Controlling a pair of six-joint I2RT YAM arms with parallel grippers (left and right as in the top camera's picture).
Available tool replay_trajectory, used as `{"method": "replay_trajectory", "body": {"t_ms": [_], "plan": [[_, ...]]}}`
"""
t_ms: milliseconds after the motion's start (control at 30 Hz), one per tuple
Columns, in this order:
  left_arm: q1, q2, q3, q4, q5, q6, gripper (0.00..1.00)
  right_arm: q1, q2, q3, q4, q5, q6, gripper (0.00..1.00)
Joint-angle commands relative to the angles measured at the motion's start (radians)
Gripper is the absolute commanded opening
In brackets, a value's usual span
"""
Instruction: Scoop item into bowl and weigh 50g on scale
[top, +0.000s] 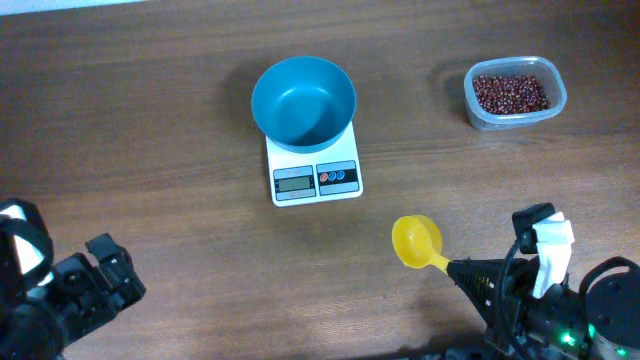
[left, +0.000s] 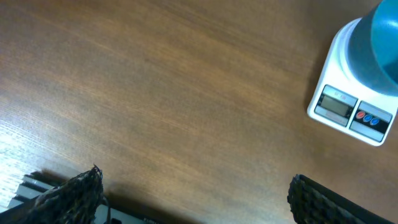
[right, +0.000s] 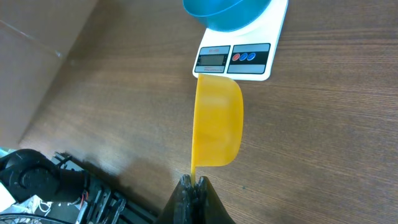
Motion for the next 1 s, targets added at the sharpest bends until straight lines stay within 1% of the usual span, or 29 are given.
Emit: {"method": "replay_trajectory", "body": {"t_ms": [0,200,833,933,967], "plan": [[0.005,-0.006,0.012,-0.010,0.006,0.027,0.99,-0.003,-0.006,0.016,0.004,0.020,-0.004,0.04],[0.005,-0.006,0.012,-0.020,-0.114,0.026,0.99,-0.003,-0.006,0.016,0.004,0.019,-0.003,0.04],[0.005,-0.006,0.012,-0.020,-0.113,0.026,0.99,-0.003,-0.006,0.016,0.001,0.011,0.000,0.05],[0.005,-0.006,0.012,-0.010,-0.082,0.026,0.99,-0.003,-0.006,0.016,-0.001,-0.028,0.000,0.05],[0.005,-0.006,0.012,-0.009,-0.034,0.026,0.99,-0.003,-0.006,0.016,-0.004,-0.042,0.000,0.05]]}}
